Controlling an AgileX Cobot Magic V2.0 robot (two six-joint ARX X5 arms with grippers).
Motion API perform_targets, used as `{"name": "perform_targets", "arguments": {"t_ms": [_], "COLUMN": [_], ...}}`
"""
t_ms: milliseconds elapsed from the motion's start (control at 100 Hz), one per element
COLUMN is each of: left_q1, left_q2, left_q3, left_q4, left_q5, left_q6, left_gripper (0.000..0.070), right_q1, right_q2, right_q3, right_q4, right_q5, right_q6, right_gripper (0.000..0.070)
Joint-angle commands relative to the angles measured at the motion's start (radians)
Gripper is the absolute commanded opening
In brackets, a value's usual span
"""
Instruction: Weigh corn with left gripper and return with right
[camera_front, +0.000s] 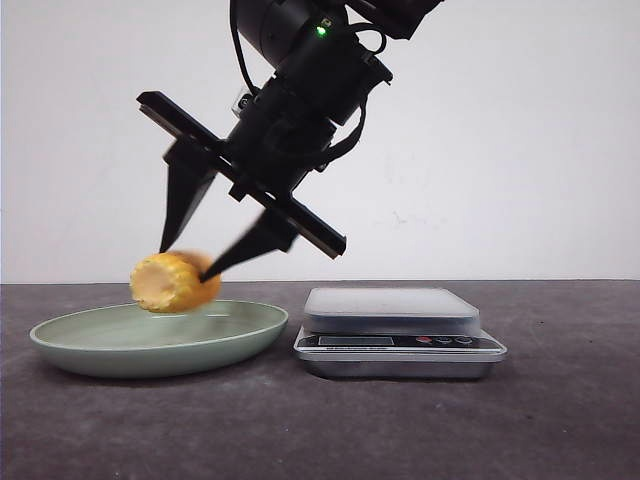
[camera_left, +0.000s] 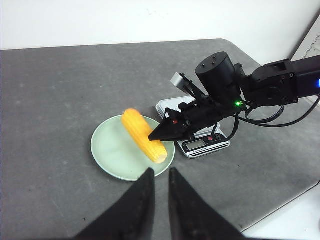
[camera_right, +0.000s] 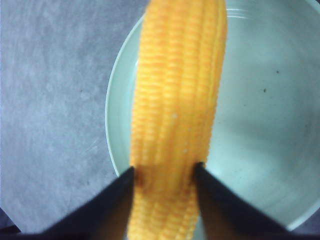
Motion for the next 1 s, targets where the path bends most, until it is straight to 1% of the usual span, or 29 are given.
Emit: {"name": "perform_targets", "arguments": {"t_ms": [0,260,320,400,430,460,530,550,560,610,700,770,820,890,950,990], "left_q1": [-0.008,-0.008,-0.008,-0.008,-0.008,-0.008,-0.008,-0.008,-0.008,-0.008,-0.008,-0.008,-0.008,-0.008,-0.008,-0.008], "left_q2": [0.007,0.007,0.007,0.007,0.007,0.007,0.007,0.007,0.007,0.007,0.007,0.007,0.007,0.007,0.007,0.007], "left_q3": [0.019,0.019,0.019,0.018,0.018,0.018,0.018,0.018,0.018,0.018,0.018,0.018,0.018,0.018,0.018,0.018], "left_q4": [0.011,-0.023,-0.042,-0.068,-0.077,-0.085,-0.093,-0.093,-0.093,-0.093,-0.093,-0.093,-0.093,-0.091,-0.083,-0.072], "left_q5": [0.002,0.002,0.002,0.002,0.002,0.002,0.002,0.002,0.002,0.002,0.0,-0.021,-0.046,-0.084,-0.114,-0.13], "left_q6": [0.017,0.011,0.006,-0.012,-0.018,-0.021,-0.036,-0.042,-0.044,-0.057,-0.071,-0.071,-0.071,-0.071,-0.071,-0.07], "left_gripper": [0.0009,0.0009,0.0009,0.0009,0.0009,0.0009,0.0009,0.0009,0.0009,0.0009,0.0009,0.0009,0.0009,0.0009,0.0009,0.0009], "right_q1": [0.01,0.004,0.001,0.001,0.001,0.002,0.014,0.021,0.025,0.051,0.126,0.207,0.273,0.36,0.423,0.457], "right_q2": [0.019,-0.016,-0.057,-0.137,-0.174,-0.214,-0.316,-0.348,-0.364,-0.447,-0.6,-0.708,-0.772,-0.844,-0.896,-0.927], "right_q3": [0.018,0.019,0.023,0.025,0.025,0.025,0.025,0.025,0.025,0.025,0.025,0.024,0.021,0.01,-0.009,-0.024], "right_q4": [0.008,0.019,0.019,0.014,0.01,-0.001,-0.045,-0.063,-0.072,-0.119,-0.197,-0.242,-0.269,-0.311,-0.342,-0.352], "right_q5": [-0.003,0.001,0.019,0.059,0.072,0.081,0.121,0.143,0.158,0.25,0.456,0.6,0.691,0.808,0.895,0.936], "right_q6": [0.027,0.019,-0.003,-0.068,-0.1,-0.141,-0.251,-0.285,-0.305,-0.403,-0.596,-0.736,-0.82,-0.881,-0.887,-0.887], "right_gripper": [0.0373,0.038,0.038,0.0366,0.0331,0.0268,0.0066,0.0003,0.0,0.0,0.0,0.0,0.0,0.0,0.0,0.0]}}
